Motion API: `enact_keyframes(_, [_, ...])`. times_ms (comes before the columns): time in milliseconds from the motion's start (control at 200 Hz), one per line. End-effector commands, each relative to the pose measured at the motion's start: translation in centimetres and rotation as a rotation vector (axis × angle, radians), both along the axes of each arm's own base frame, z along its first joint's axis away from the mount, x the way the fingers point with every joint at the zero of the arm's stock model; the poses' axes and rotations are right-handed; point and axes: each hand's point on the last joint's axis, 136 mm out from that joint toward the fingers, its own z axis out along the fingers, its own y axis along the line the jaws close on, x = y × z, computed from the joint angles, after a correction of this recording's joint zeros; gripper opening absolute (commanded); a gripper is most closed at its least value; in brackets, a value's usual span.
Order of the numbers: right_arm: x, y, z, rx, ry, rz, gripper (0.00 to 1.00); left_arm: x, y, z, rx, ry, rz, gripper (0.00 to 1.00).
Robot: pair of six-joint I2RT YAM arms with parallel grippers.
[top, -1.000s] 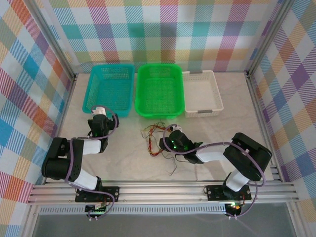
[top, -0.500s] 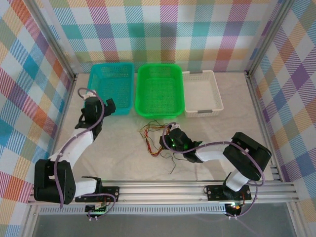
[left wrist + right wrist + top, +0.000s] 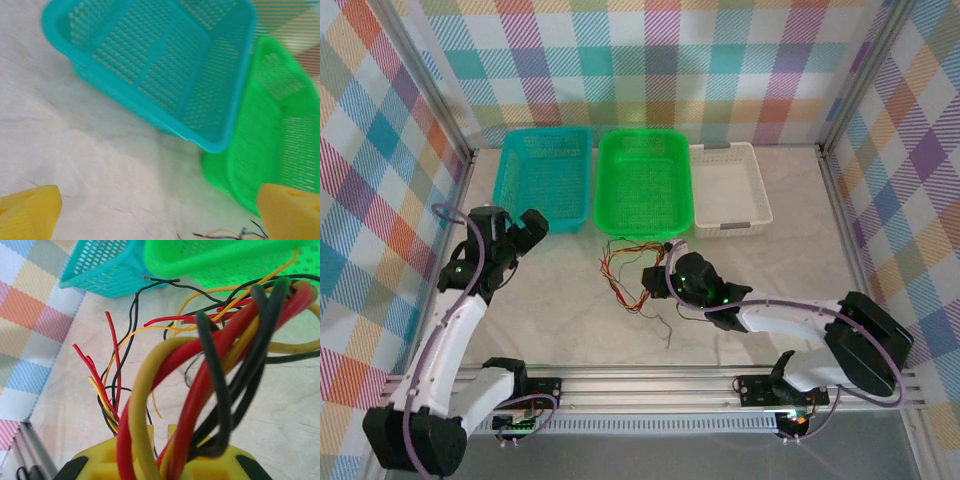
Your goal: Untangle the cables
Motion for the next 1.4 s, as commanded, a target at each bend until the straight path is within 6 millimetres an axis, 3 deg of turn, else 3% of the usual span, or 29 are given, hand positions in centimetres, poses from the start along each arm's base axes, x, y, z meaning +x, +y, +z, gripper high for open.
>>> enact_keyframes(0, [-1.0,1.3,4.1,0.060,-0.042,0.090,0.00,-1.8,-2.7,-0.4,-0.162,0.009,-0.072,1.00])
enact_keyframes(130, [-1.6,1.4,6.3,0.098,-0.045,0.117,0.00,-3.0,-5.3,0.3,-0.218,-0.020,-0.166,1.00])
enact_keyframes(350, [-2.0,1.4,9.0,0.118,-0.057,0.134,0.00,-6.1,-11.7,0.7,-0.157,-0.019,-0.386,0.99])
enact_keyframes(565, [-2.0,1.2,10.0,0.110,-0.070,0.131,0.00,-8.0,-16.1,-1.2,-0.103,0.041,-0.521,0.98])
enact_keyframes(710, [-1.9,0.7,10.6,0.106,-0.085,0.114,0.00,-8.3,-17.0,-2.9,-0.025,0.080,-0.541,0.96])
enact_keyframes(1000, [-2.4,0.7,12.1,0.145,-0.097,0.135,0.00,-7.5,-18.7,-4.5,0.006,0.128,-0.554,0.87])
enact_keyframes(1215, [-2.5,0.7,12.0,0.148,-0.090,0.137,0.00,-7.1,-19.5,-4.6,-0.004,0.117,-0.557,0.67])
enact_keyframes(1295, [-2.4,0.5,11.6,0.135,-0.089,0.126,0.00,-7.0,-19.3,-4.7,0.007,0.116,-0.547,0.54])
enact_keyframes(1395, [-2.2,-0.1,10.9,0.118,-0.083,0.099,0.00,-7.0,-19.0,-4.9,0.015,0.117,-0.536,0.29])
